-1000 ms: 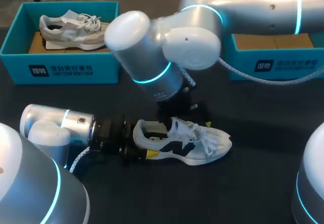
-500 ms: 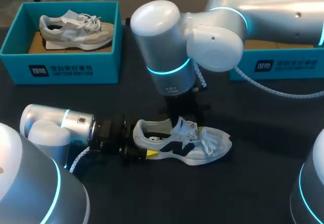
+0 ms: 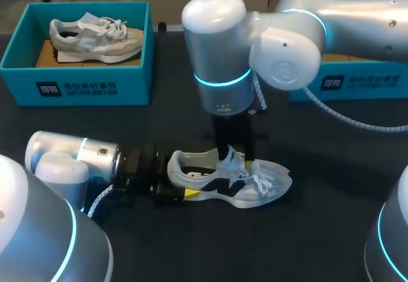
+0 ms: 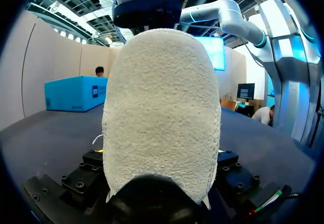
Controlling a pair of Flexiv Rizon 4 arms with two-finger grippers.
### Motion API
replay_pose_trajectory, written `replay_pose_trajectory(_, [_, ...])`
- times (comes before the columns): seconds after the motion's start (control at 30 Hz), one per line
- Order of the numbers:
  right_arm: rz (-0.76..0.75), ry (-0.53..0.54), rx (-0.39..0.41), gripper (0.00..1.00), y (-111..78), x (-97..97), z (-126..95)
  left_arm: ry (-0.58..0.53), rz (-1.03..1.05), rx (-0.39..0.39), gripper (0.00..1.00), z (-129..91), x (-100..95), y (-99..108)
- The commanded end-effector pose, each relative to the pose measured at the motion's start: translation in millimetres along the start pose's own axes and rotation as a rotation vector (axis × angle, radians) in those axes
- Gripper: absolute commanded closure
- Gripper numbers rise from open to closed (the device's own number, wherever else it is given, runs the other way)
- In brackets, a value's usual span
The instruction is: Take the shoe out of the shoebox, open the shoe tongue, remove and reinsert the insole, then place the shoe into the shoebox
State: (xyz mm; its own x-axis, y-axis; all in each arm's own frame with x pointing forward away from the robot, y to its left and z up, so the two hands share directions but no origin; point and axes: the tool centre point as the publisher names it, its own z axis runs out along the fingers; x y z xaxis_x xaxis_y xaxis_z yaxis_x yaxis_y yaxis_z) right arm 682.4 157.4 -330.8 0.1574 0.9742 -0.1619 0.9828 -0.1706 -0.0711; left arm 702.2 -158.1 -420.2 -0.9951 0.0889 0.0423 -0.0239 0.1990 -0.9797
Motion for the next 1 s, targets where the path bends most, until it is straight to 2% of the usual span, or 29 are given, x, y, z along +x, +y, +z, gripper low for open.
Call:
replay_pose_trajectory(0.03, [-0.005, -0.002, 0.006, 0.59, 0.4, 1.9, -5, 0.000, 0.000, -0.001, 1.00, 1, -0.9, 7])
replay_pose_trajectory(0.13, [-0.011, 0.000, 0.008, 0.60, -0.7, 3.1, -8, 0.000, 0.000, -0.001, 1.00, 1, -0.9, 7])
replay_pose_trajectory(0.17, [-0.018, 0.004, 0.007, 0.64, -1.1, 2.3, -9, 0.000, 0.000, -0.001, 1.00, 1, -0.9, 7])
replay_pose_trajectory(0.2, [-0.022, 0.009, 0.006, 0.75, -1.2, 0.5, -10, 0.000, 0.000, -0.001, 1.00, 1, -0.9, 7])
replay_pose_trajectory(0.23, [-0.031, 0.020, 0.003, 1.00, -0.9, -2.0, -10, 0.000, 0.000, -0.001, 1.00, 1, -0.9, 7])
replay_pose_trajectory(0.4, [-0.089, 0.093, -0.005, 1.00, 1.4, -18.4, -6, 0.000, 0.000, -0.001, 1.00, 1, -0.9, 7])
replay_pose_trajectory(0.67, [-0.215, 0.273, -0.063, 1.00, 0.9, -59.7, -4, 0.000, 0.000, -0.001, 1.00, 1, -0.9, 7])
replay_pose_trajectory(0.7, [-0.217, 0.281, -0.044, 1.00, 2.3, -65.5, -4, 0.000, 0.000, -0.001, 1.00, 1, -0.9, 7])
replay_pose_trajectory(0.87, [-0.292, 0.368, -0.077, 1.00, 5.2, -81.4, -6, 0.000, 0.000, -0.001, 1.00, 1, -0.9, 7])
replay_pose_trajectory(1.0, [-0.295, 0.396, -0.050, 1.00, 10.5, -93.2, -5, 0.000, 0.000, -0.001, 1.00, 1, -0.9, 7])
